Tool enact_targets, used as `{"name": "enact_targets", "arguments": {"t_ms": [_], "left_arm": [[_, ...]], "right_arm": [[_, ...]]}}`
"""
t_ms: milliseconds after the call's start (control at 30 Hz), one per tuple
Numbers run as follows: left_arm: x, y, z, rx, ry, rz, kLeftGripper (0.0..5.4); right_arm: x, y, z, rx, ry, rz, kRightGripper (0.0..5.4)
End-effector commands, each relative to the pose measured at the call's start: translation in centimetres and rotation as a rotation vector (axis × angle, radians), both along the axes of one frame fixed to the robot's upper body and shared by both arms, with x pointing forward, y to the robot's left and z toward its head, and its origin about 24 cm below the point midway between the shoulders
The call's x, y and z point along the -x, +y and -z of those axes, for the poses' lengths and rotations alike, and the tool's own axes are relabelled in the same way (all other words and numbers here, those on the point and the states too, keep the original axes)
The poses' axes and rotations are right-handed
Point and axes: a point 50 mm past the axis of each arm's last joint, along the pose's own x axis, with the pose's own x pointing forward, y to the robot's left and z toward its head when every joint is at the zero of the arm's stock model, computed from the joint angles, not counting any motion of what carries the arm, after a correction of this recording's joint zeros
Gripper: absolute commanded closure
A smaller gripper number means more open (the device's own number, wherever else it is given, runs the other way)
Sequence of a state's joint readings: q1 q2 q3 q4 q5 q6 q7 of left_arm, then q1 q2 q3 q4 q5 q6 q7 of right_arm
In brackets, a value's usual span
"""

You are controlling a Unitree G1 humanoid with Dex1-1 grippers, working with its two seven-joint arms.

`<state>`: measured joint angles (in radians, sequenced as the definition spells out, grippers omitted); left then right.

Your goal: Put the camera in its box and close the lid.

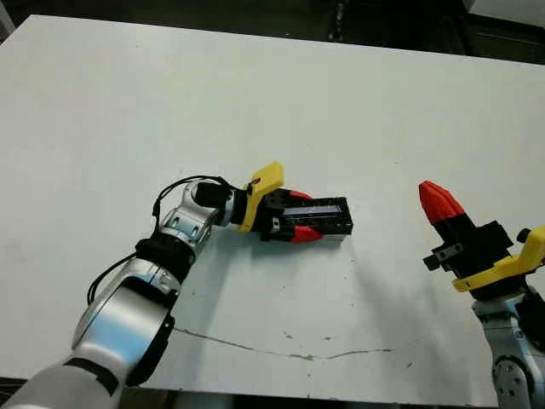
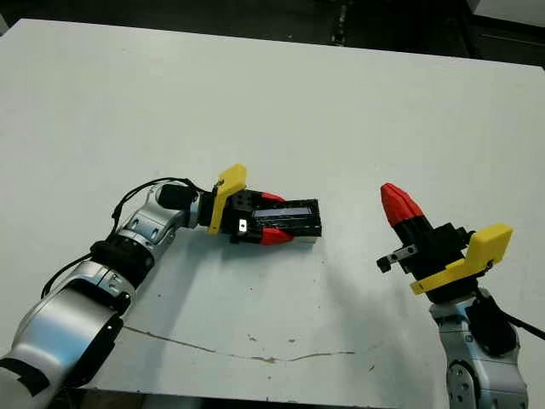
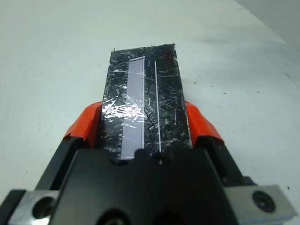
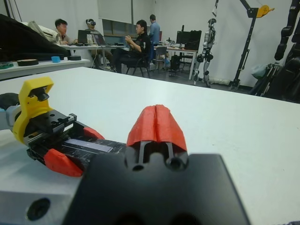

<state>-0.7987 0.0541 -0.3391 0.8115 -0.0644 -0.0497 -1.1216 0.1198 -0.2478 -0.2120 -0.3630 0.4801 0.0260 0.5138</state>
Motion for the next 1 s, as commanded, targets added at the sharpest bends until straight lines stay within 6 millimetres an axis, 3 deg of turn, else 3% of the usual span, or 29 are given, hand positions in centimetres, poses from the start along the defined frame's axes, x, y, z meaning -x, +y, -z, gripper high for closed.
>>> {"name": "enact_targets", "arguments": {"t_ms": [33,400,1000], "left_arm": [[2.4,-3.5,2.8,-0.046,0.060,0.052,1.50],[2.4,-3.5,2.6,-0.052,0.077,0.064,0.02],[2.1,-1.5,1.9,-0.037,0.014,0.049,0.02]], "right_arm": [[0.2,-0.3,0.0,0.004,0.026,0.002,5.40],[0.0,-0.3,-0.1,-0.007,0.020,-0.010,5.40],[0.1,-0.4,-0.1,0.024,0.016,-0.005,5.40]]}}
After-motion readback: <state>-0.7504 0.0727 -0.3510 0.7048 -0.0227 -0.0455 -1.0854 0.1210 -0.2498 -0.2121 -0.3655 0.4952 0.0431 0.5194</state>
